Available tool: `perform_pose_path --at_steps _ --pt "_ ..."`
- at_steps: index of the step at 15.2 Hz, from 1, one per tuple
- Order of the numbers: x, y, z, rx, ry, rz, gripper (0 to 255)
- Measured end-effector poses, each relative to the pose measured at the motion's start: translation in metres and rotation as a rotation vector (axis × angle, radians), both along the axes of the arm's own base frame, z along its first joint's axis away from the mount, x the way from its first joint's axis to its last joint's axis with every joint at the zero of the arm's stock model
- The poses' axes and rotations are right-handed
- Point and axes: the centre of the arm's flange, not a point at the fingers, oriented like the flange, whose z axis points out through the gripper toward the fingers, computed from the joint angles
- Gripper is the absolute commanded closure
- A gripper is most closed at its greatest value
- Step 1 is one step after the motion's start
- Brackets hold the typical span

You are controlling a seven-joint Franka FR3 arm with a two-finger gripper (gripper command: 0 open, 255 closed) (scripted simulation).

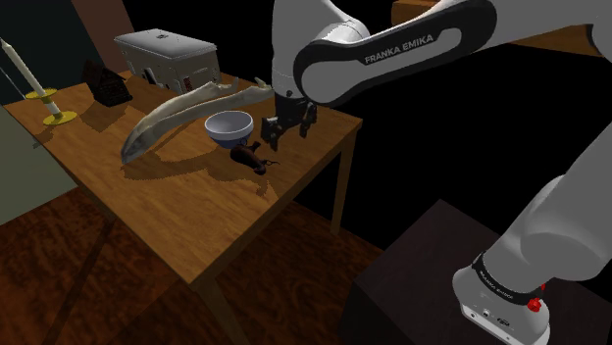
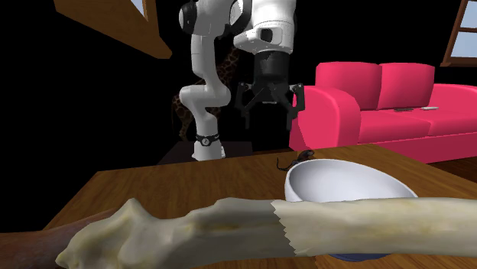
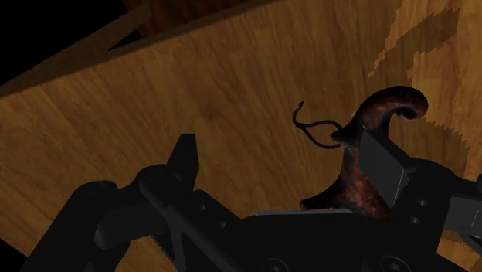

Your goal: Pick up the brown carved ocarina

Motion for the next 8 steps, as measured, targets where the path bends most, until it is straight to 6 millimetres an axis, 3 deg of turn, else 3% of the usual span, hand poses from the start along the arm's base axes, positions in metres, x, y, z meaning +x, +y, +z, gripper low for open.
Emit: perform_pose_path --at_steps 8 --pt "0.062 0.073 -0.021 0.020 -0.042 0.013 0"
